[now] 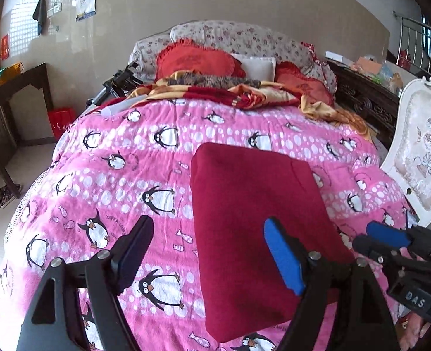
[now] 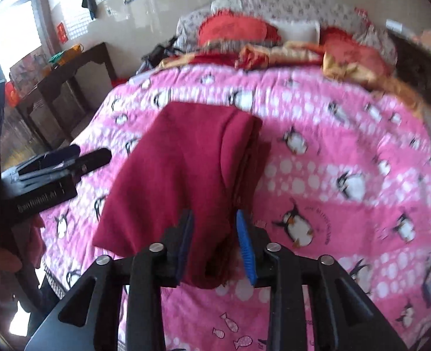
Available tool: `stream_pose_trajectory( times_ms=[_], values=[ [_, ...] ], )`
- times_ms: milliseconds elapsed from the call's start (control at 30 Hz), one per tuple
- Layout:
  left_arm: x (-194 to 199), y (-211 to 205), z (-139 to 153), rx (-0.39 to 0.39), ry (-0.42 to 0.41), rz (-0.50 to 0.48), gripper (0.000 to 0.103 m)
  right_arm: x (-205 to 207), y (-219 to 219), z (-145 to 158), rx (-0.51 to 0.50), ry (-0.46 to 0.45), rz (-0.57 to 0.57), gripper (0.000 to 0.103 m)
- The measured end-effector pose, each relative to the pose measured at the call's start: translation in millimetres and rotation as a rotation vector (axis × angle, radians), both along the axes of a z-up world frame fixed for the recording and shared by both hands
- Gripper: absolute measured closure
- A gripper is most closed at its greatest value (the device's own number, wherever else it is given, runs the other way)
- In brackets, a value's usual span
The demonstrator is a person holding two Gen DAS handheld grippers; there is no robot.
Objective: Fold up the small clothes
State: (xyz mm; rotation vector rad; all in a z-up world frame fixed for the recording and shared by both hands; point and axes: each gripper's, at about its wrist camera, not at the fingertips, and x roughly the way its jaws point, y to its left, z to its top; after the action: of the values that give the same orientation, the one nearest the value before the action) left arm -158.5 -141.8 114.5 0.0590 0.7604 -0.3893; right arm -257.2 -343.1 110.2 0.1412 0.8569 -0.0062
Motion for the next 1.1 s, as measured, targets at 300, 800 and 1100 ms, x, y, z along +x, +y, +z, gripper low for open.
stream_pose_trajectory(
  times_ms=[300,800,1100],
  values=[
    [-8.5,7.8,13.4,-0.023,-0.027,0.004,0.021,8.7,5.5,10.8,0.008,-0.025,-0.092,0.084],
    [-8.5,10.9,13.6,-0.025,-0.029,0.007,0.021,13.4,17.0,7.8,-0.005,-0.014,-0.083,0.074],
    [-7.2,9.2,12.5,-0.022,-0.034,0.005,0.021,14.1,14.2,3.7,0.015,-0.002,-0.088,0.074]
  ],
)
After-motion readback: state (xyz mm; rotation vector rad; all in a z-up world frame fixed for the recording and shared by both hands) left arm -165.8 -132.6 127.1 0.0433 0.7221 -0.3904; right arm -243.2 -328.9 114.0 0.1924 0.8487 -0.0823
